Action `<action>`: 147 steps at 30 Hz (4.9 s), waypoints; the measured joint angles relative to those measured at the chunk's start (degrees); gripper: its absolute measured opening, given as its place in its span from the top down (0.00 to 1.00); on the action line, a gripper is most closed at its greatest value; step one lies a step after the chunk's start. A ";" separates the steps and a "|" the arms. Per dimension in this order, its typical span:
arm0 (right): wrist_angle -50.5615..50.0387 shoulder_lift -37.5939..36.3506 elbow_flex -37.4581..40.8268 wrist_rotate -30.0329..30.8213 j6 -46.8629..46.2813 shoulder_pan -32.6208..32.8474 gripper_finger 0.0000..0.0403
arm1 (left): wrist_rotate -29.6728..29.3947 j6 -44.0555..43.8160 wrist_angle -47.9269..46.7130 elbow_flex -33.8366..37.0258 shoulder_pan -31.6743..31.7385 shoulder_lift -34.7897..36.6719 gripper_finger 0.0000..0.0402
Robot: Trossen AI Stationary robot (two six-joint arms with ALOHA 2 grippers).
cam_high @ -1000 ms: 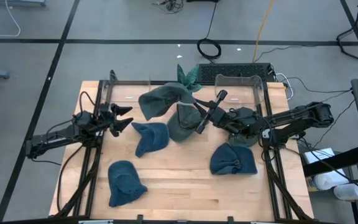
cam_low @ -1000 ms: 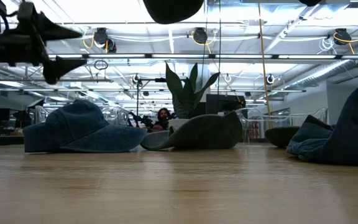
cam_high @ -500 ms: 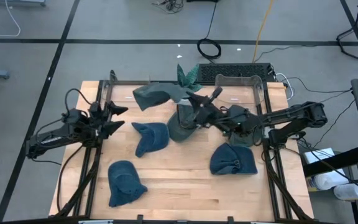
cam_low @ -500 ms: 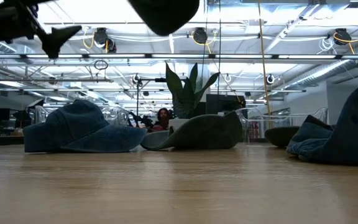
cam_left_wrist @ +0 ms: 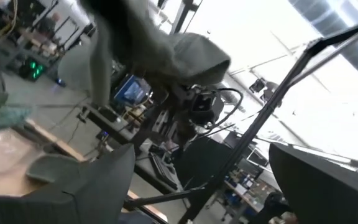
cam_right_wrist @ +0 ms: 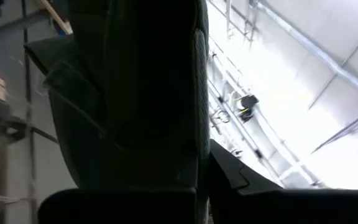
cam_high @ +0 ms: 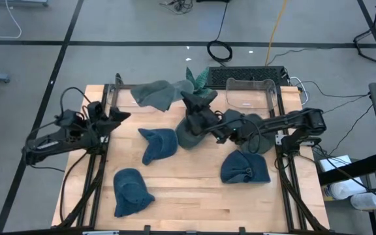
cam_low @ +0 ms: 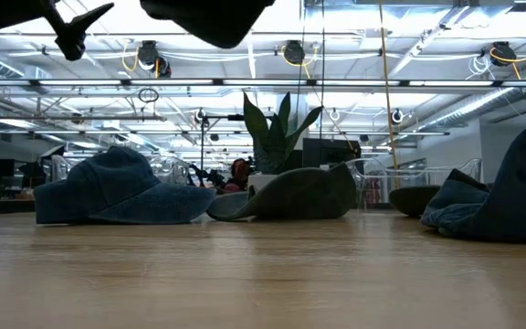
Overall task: Pick & Place hat
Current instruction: Put the bottom right green cap into the left transparent bin
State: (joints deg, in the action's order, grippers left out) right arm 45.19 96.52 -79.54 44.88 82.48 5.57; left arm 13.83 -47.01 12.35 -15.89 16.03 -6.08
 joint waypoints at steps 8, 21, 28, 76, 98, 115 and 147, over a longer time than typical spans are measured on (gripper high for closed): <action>0.95 0.17 -1.51 -6.59 4.38 0.95 1.00 | -0.61 -3.18 5.80 -0.47 0.00 -5.59 0.06; 1.72 0.17 -1.51 -13.98 13.41 1.09 1.00 | 0.14 -10.94 13.45 -0.49 0.00 -13.07 0.06; 0.03 0.17 -1.49 -16.63 20.62 0.99 1.00 | 3.70 -14.03 17.44 -0.49 0.00 -15.88 0.06; -6.88 0.17 -1.43 -14.88 26.21 -0.95 1.00 | -1.91 -15.84 22.22 -0.45 0.01 -16.90 0.75; -9.43 0.17 -1.41 -11.13 8.23 1.43 0.86 | 3.26 9.67 23.16 -2.80 4.12 -16.95 0.95; -15.53 0.17 -1.41 -9.10 -35.19 8.12 0.84 | 3.02 37.80 -17.00 -23.66 8.55 -17.34 0.95; -28.24 0.17 -1.41 -8.96 -49.55 14.22 0.85 | -45.29 47.78 -23.49 -27.71 9.11 -26.63 0.95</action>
State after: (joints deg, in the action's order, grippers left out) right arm 16.94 96.68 -80.95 35.92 32.93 19.79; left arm -31.46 0.77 -11.14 -43.59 25.14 -32.71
